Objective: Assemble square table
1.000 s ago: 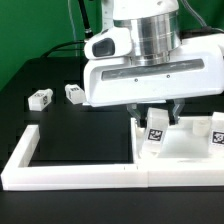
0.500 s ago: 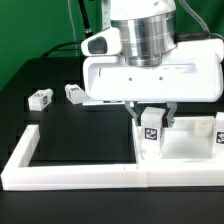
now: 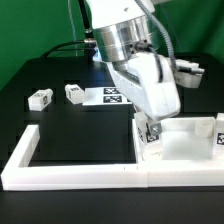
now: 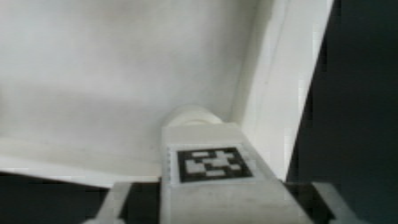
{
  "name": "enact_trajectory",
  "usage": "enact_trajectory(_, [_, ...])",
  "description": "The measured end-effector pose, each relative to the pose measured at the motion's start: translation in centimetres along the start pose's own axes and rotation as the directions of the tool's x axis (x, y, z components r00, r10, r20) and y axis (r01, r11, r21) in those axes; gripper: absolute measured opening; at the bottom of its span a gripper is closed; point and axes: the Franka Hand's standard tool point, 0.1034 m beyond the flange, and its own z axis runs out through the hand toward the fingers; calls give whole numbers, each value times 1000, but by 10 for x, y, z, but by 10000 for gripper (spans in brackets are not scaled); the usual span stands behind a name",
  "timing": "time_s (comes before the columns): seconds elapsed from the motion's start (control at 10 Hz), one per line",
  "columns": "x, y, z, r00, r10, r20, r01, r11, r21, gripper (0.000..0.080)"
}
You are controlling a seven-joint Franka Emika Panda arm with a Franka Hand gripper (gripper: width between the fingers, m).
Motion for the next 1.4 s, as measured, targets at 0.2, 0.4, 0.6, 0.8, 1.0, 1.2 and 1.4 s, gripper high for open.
enact_trajectory(0.2, [-1, 0, 0, 1000, 22, -3, -22, 1000, -2, 295])
enact_trajectory(0.4, [-1, -1, 0, 982, -186, -34, 185, 983, -18, 495])
enact_trajectory(0.6, [-6, 0, 2, 868, -494, -49, 490, 868, -78, 600])
enact_trajectory(0.8, [-3, 1, 1, 809, -587, -42, 582, 809, -85, 647])
enact_trajectory(1.0, [-2, 1, 1, 696, -718, -29, 713, 695, -96, 648])
enact_trajectory(1.2, [-5, -1, 2, 386, -922, 1, 912, 382, -150, 648])
enact_trajectory(1.4, [-4, -1, 1, 434, -901, -7, 890, 430, -151, 634])
